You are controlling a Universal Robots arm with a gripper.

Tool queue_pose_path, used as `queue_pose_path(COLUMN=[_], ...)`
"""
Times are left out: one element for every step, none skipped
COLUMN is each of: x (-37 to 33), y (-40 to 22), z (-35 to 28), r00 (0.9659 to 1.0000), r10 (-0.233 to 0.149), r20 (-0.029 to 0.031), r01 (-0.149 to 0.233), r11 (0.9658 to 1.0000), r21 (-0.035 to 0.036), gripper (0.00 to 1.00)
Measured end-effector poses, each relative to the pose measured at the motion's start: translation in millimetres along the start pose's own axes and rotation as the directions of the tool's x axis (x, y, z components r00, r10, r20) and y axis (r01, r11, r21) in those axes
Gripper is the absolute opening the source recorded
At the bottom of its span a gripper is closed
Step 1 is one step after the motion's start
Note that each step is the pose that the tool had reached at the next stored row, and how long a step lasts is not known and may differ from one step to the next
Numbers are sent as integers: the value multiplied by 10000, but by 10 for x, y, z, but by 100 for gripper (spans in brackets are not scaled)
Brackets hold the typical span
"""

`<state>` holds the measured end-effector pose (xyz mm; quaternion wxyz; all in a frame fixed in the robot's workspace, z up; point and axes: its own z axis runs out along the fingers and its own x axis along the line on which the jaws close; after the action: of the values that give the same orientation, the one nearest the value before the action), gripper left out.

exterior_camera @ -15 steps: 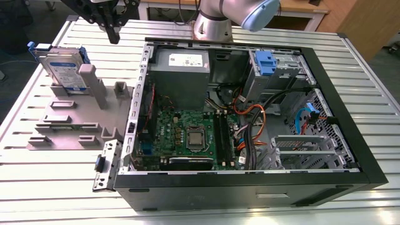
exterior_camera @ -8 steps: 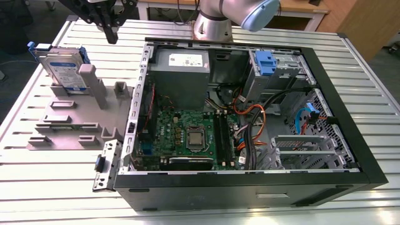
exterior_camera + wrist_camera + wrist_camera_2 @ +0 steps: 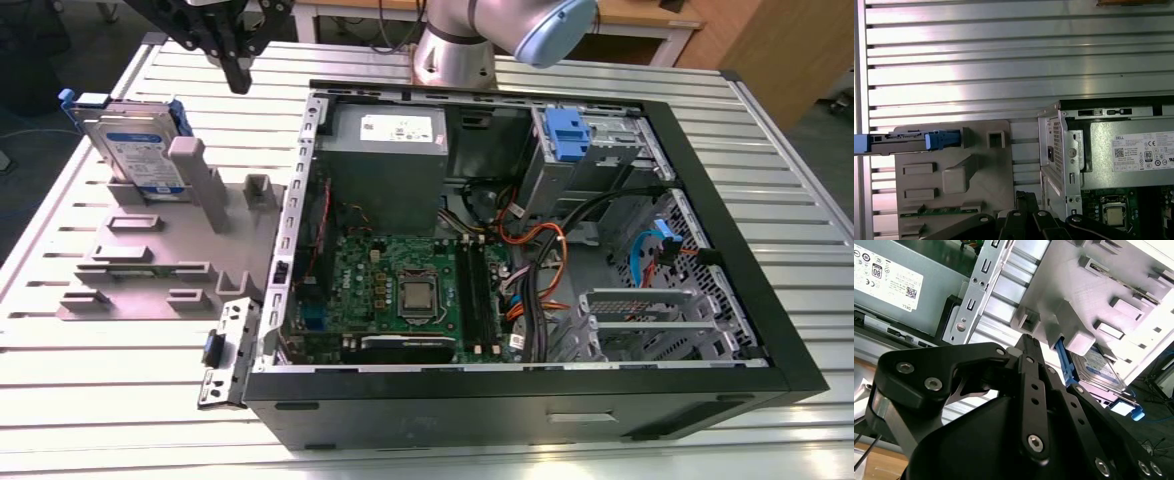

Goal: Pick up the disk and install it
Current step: 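Reach for the disk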

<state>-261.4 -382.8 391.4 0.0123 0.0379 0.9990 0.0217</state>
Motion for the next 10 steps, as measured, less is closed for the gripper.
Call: queue_pose_path(x=[0,3,9,18,29,47,74,105,136,167], y=[0,1,3,6,10,21,33,47,61,74], z=[0,0,0,0,0,0,0,0,2,2], r00=[10000,10000,10000,10000,10000,10000,10000,10000,10000,10000], r10=[0,1,1,1,0,1,1,1,-1,-1], r20=[0,0,1,0,0,0,0,-3,-4,-6], r01=[0,-1,-1,-1,0,-1,-1,-1,1,1], r11=[10000,10000,10000,10000,10000,10000,10000,10000,10000,10000], r21=[0,0,0,0,0,0,0,1,1,1], gripper=[11,11,11,11,11,11,11,11,11,11])
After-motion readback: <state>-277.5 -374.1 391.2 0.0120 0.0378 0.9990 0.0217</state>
